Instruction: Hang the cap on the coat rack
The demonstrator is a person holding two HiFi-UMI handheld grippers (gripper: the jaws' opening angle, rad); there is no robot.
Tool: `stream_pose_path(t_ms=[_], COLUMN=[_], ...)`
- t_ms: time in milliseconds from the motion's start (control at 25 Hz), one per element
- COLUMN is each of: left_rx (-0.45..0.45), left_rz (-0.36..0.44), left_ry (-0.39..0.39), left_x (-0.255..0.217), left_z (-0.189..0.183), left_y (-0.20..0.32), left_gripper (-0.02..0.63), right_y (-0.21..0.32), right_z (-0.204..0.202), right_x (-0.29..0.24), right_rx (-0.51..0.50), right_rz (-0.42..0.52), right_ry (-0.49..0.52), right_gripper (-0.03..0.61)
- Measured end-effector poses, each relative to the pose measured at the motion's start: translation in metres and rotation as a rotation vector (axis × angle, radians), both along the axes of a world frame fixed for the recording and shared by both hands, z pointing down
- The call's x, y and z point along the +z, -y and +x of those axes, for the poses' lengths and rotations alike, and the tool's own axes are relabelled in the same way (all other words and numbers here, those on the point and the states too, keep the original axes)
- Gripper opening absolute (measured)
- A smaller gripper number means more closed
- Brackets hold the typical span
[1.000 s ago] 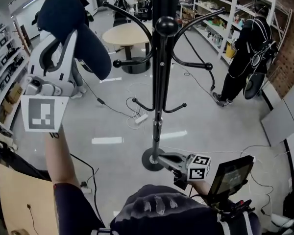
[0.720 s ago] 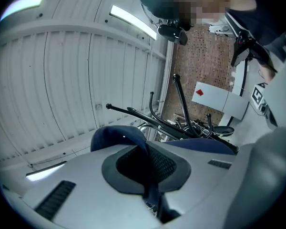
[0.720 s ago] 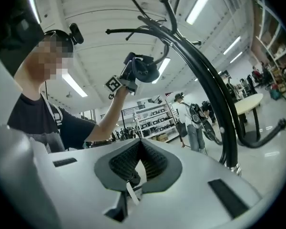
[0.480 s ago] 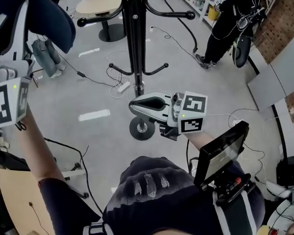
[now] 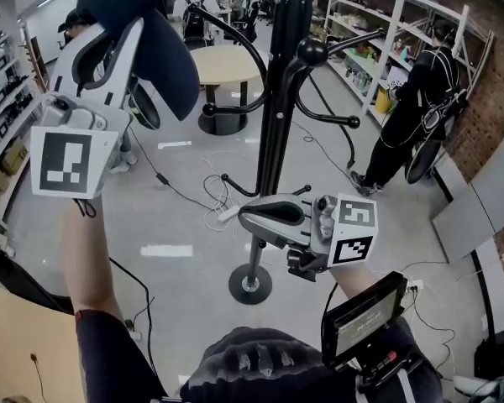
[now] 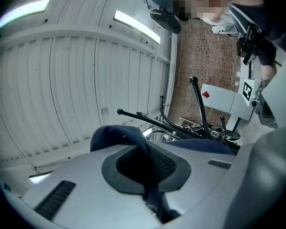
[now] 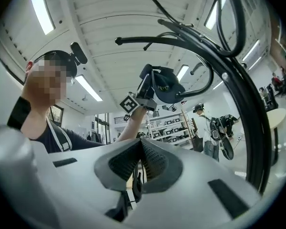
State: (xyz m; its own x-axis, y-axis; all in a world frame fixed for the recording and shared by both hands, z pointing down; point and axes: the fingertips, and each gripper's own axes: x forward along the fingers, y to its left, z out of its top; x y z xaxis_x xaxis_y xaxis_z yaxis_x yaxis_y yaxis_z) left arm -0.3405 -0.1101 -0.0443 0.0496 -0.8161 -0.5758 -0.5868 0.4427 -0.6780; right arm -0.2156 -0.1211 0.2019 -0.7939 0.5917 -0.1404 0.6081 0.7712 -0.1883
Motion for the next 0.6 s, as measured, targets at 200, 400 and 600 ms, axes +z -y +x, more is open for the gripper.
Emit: stream_pose_path(t_ms=[200, 400, 600], left_rx=[-0.078, -0.099, -0.151], left_rz=[0.014, 0.012, -0.027], left_ry=[0.059, 0.111, 0.228], left_x=[-0.024, -0.042, -0.051], left_z=[0.003, 0.000, 0.005], left_y=[0.013, 0.007, 0.024], left_gripper=[0.021, 0.021, 0.021], right_y=[-0.001, -0.024, -0.030], right_z=[-0.003, -0.011, -0.024], right_x=[-0.022, -0.020, -0.033], right_rx=[-0.025, -0.079, -0.088], right_rz=[0.141, 0.120, 0.202], right_ry=[0.025, 0.024, 0.060], right_gripper=[0.003, 0.003, 0.003])
